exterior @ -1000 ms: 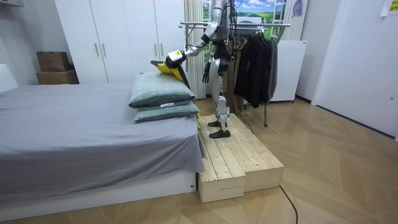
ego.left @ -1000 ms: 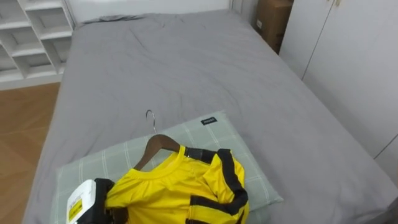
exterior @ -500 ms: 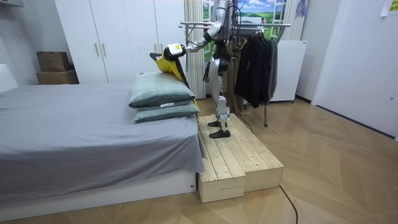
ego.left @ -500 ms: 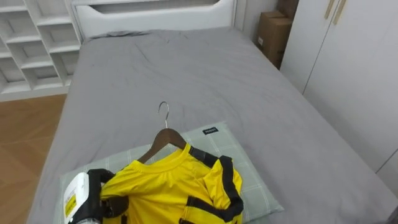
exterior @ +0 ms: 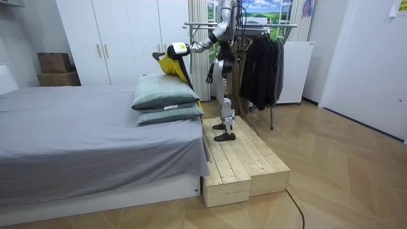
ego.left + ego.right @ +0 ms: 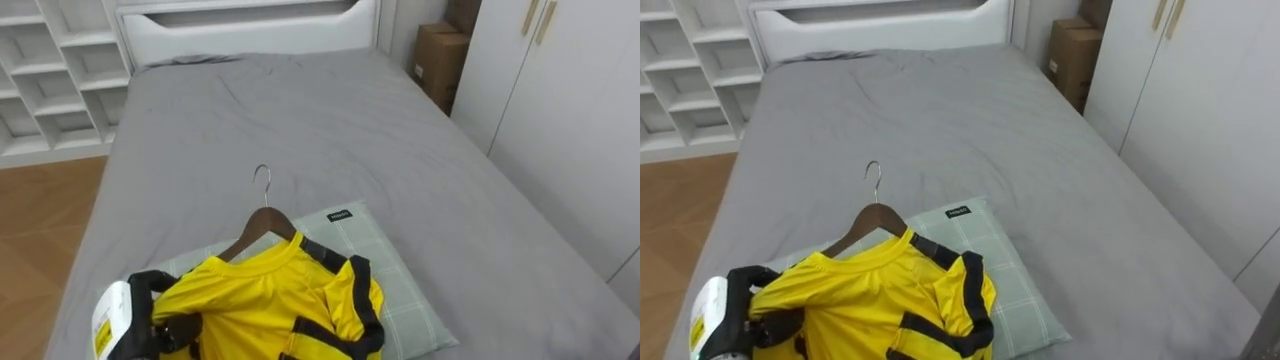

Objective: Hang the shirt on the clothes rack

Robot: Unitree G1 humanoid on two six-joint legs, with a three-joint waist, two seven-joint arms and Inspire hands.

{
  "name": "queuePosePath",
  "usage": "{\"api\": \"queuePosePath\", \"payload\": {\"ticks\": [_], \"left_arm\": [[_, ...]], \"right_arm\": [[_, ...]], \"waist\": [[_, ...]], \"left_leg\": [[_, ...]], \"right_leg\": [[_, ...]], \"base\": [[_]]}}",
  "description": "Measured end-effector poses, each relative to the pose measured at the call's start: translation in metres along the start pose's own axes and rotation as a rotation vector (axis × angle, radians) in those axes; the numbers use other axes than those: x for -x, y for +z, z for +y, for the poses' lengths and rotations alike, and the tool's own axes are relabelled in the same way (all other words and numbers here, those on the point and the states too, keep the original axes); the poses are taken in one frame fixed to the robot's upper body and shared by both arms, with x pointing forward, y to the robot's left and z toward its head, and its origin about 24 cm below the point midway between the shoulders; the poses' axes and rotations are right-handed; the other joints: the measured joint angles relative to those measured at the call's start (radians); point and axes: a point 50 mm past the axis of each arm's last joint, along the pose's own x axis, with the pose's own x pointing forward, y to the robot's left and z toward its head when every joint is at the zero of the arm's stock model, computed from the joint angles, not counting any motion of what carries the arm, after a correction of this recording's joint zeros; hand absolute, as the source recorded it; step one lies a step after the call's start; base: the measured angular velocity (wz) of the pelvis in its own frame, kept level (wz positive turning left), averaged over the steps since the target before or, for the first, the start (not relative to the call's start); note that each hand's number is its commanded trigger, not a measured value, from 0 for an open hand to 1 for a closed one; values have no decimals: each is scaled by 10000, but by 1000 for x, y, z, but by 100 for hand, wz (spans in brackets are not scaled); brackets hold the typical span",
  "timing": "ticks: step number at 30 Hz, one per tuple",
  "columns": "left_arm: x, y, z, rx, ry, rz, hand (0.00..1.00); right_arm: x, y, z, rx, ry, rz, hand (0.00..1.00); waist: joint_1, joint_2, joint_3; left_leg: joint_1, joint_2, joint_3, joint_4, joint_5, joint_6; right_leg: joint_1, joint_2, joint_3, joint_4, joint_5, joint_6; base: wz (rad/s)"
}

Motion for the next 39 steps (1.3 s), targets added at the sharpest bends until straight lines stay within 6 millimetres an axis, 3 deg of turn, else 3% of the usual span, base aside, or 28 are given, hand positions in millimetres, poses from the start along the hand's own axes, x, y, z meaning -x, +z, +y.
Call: {"api": "queuePosePath", "payload": {"ticks": [5,11,16,22,26,31,39], "left_arm": [[-3,14,3,413,260,-647,100],[-5,27,7,506,667,-1486,100],[-5,38,7,-21,611,-2397,100],[-5,55,9,-293,670,-3431,100],[-5,61,10,-502,657,-3888,100],[-4,88,17,-822,1088,-5501,100],[0,112,27,-960,1534,-6869,100]], "right_arm": [[-2,14,6,295,239,-508,0],[-3,44,14,468,343,-1664,0],[2,96,35,1775,474,-3649,0],[21,141,54,2710,637,-5880,0],[29,155,62,2852,720,-6805,0],[44,175,71,2658,607,-8038,0],[56,186,87,2952,1108,-8873,0]], "waist": [[91,17,19],[261,32,32],[397,42,55],[499,15,61],[565,-1,62],[757,-5,63],[797,29,64]], "left_leg": [[18,-14,-1,21,2,-1],[119,-109,-33,19,0,1],[103,-110,-18,15,1,2],[44,-147,-129,22,2,4],[56,-152,-208,46,2,4],[-74,-155,-308,176,0,5],[-40,-153,-396,179,-1,6]], "right_leg": [[28,-6,15,-16,-7,-3],[123,-40,-110,-56,-37,18],[116,-49,-104,-6,-38,17],[142,-91,-260,-21,-69,44],[201,-98,-321,-23,-76,50],[167,-106,-376,-24,-78,53],[242,-109,-410,-34,-77,52]], "base": [[0],[3],[-1],[6],[7],[4],[2]]}}
